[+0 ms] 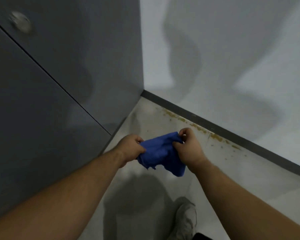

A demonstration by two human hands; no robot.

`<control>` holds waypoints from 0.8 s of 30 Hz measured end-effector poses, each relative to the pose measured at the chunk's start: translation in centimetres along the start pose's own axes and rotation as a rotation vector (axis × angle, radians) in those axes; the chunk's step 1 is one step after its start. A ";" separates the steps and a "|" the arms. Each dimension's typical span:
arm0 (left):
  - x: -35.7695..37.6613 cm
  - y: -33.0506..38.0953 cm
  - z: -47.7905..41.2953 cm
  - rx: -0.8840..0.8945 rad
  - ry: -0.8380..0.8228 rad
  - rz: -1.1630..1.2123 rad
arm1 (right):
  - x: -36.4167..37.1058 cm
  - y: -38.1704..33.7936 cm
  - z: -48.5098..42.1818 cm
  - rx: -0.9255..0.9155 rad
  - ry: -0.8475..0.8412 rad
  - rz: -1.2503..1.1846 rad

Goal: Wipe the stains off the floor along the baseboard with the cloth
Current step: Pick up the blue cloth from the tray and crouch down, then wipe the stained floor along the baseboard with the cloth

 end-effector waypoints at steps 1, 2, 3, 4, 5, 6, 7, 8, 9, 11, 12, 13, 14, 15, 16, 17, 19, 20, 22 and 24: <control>0.5 -1.3 -2.5 0.004 0.033 -0.016 | 1.5 2.1 -1.8 0.001 -0.022 0.044; 1.0 -2.4 -4.9 0.003 0.054 -0.028 | 2.8 3.9 -3.5 0.004 -0.043 0.072; 1.7 -3.5 -7.2 0.001 0.057 -0.030 | 4.1 5.7 -5.1 0.009 -0.062 0.086; 2.4 -4.4 -9.5 0.003 0.050 -0.024 | 5.1 7.4 -6.7 0.014 -0.071 0.089; 3.0 -5.1 -11.6 0.003 0.041 -0.012 | 5.9 8.9 -8.3 0.017 -0.066 0.087; 3.5 -5.6 -13.6 0.006 0.035 0.001 | 6.5 10.2 -9.7 0.016 -0.052 0.079; 4.0 -6.1 -15.5 0.019 0.036 0.016 | 6.9 11.4 -11.0 0.010 -0.036 0.068; 4.2 -6.5 -17.3 0.044 0.046 0.034 | 7.2 12.5 -12.2 0.003 -0.017 0.056; 4.3 -6.6 -19.0 0.087 0.069 0.048 | 7.4 13.3 -13.4 -0.008 -0.002 0.051; 4.3 -6.6 -22.0 0.198 0.127 0.075 | 8.1 14.8 -15.7 -0.032 0.007 0.088; 4.4 -6.9 -23.4 0.228 0.141 0.092 | 8.4 15.5 -16.9 -0.045 0.016 0.148; 4.4 -7.4 -24.7 0.240 0.143 0.091 | 8.8 16.3 -18.1 -0.055 0.028 0.240; 4.4 -8.0 -25.9 0.241 0.136 0.046 | 9.5 17.1 -19.0 -0.049 0.027 0.345; 4.2 -8.8 -27.2 0.230 0.136 -0.069 | 10.3 18.1 -19.6 -0.027 0.010 0.437; 3.7 -9.9 -28.4 0.201 0.140 -0.251 | 11.4 19.0 -20.0 -0.004 -0.017 0.504; 3.2 -11.3 -29.6 0.161 0.130 -0.468 | 12.4 19.8 -20.2 0.008 -0.042 0.549; 2.3 -14.2 -31.5 0.039 0.069 -0.821 | 14.4 20.6 -20.4 -0.029 -0.056 0.595; 2.3 -15.5 -32.1 -0.014 0.024 -0.914 | 15.2 20.6 -20.6 -0.062 -0.044 0.605; 3.2 -16.9 -33.1 -0.072 -0.070 -0.984 | 16.5 20.7 -21.3 -0.090 -0.014 0.626; 3.8 -17.3 -33.9 -0.112 -0.120 -0.987 | 17.9 21.4 -22.2 -0.046 -0.008 0.651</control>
Point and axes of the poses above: each hand's wrist, its own z-axis away from the middle knuckle, its own x-axis out of the palm, y = z × x, the point moved 9 cm from there along -z, towards the middle knuckle
